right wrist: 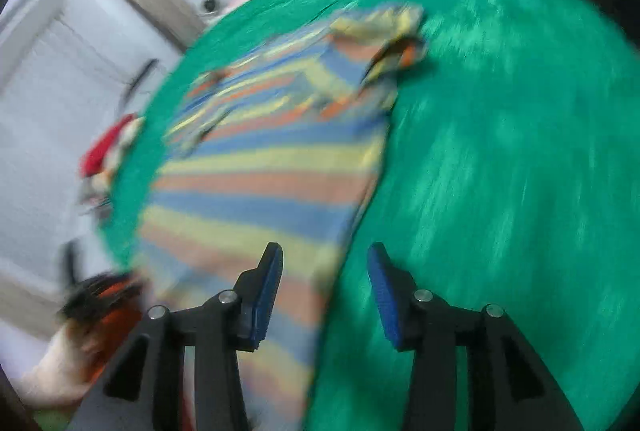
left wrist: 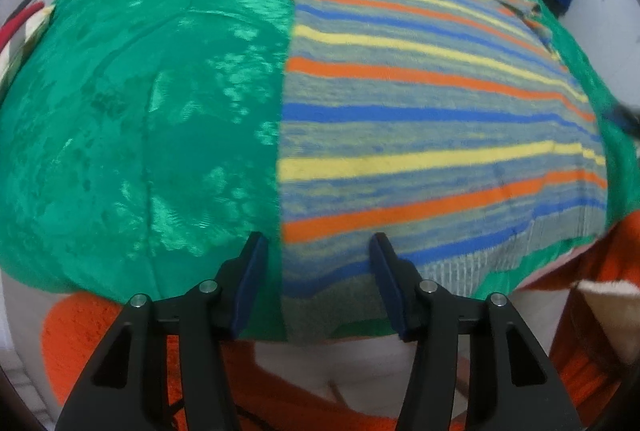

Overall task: Fold small clothes
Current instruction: 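Lift and lay the sweater flat on the bedspread, holding the hem with both tools, then grasp a sleeve cuff with the right tool, fold it across the body, release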

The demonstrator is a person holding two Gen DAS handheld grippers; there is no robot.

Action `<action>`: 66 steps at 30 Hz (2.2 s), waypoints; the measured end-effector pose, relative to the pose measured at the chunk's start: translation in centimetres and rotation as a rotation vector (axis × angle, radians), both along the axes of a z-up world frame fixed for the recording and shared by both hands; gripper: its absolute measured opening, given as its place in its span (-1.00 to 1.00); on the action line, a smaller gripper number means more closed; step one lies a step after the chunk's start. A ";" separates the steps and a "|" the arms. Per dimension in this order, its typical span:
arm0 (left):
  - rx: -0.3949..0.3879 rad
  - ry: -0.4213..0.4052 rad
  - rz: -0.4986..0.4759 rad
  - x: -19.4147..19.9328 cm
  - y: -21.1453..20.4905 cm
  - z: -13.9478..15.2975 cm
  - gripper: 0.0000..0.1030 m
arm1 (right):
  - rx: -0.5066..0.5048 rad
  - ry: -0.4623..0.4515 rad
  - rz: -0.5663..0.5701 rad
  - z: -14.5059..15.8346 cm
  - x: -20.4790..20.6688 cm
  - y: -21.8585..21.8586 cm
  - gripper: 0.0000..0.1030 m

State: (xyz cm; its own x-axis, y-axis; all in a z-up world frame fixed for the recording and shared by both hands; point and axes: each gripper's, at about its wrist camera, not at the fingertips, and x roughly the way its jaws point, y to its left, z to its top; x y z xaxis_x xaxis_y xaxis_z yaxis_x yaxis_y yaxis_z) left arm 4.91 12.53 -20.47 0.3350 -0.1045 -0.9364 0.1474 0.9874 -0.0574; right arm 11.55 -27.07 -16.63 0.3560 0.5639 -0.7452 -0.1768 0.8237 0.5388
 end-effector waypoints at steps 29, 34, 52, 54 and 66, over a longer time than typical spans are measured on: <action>0.056 -0.202 0.059 -3.6 -1.3 8.3 0.58 | -0.380 0.008 0.018 3.1 -5.1 -1.2 -0.05; 0.049 -0.405 0.242 -0.1 1.0 9.4 0.80 | -0.562 -0.267 0.111 9.3 3.9 2.5 0.26; 0.030 -0.310 0.466 0.9 4.8 2.6 0.78 | -0.269 -0.203 -0.138 5.0 18.4 -4.8 -0.95; 0.030 -0.309 0.470 0.8 4.7 2.6 0.78 | -0.311 -0.202 -0.283 5.9 17.4 -10.3 -0.95; 0.084 -0.271 0.473 1.1 4.3 1.5 0.78 | -0.414 -0.012 -0.597 -1.3 12.5 -20.5 -0.96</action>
